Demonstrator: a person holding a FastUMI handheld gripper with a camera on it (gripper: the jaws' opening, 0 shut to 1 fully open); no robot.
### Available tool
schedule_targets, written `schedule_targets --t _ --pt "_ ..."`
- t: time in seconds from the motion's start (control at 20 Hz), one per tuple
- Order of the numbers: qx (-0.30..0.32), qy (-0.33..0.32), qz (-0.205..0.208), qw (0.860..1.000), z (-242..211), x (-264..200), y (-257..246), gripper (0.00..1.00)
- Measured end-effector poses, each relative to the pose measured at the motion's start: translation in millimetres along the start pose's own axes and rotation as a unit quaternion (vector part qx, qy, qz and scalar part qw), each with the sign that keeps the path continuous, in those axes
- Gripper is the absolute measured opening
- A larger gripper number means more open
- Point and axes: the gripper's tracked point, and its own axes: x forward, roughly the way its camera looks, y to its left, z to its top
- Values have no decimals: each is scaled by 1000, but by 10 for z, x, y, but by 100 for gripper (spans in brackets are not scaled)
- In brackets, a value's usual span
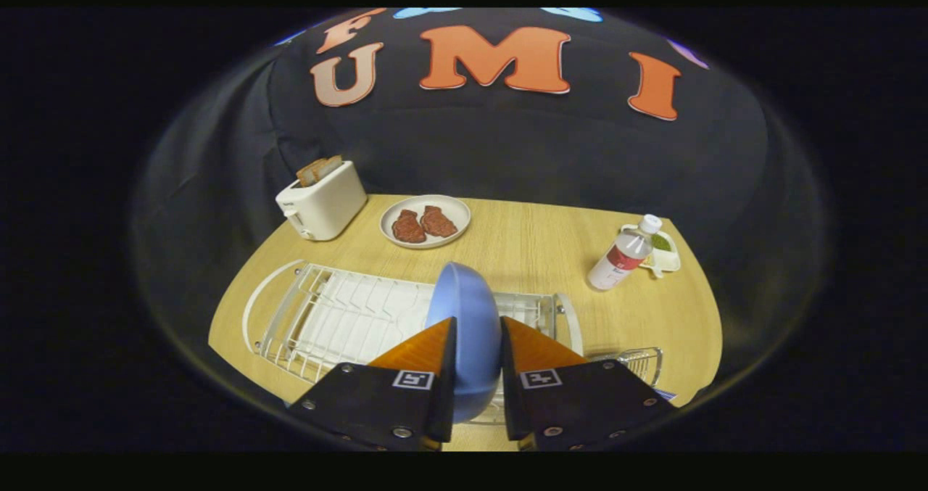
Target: Take the plate from the dish rack, then take the spoon from the basket and place it into the plate.
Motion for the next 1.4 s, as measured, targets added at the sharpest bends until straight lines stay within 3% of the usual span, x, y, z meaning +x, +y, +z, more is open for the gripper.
schedule_targets --t 0.4,0.7,1.4 --pt "7 -24 -34 999 120 -119 -131 23" --pt "38 -44 -8 998 81 -454 -291 18" --pt "75 -24 62 995 -973 -1126 -595 18"
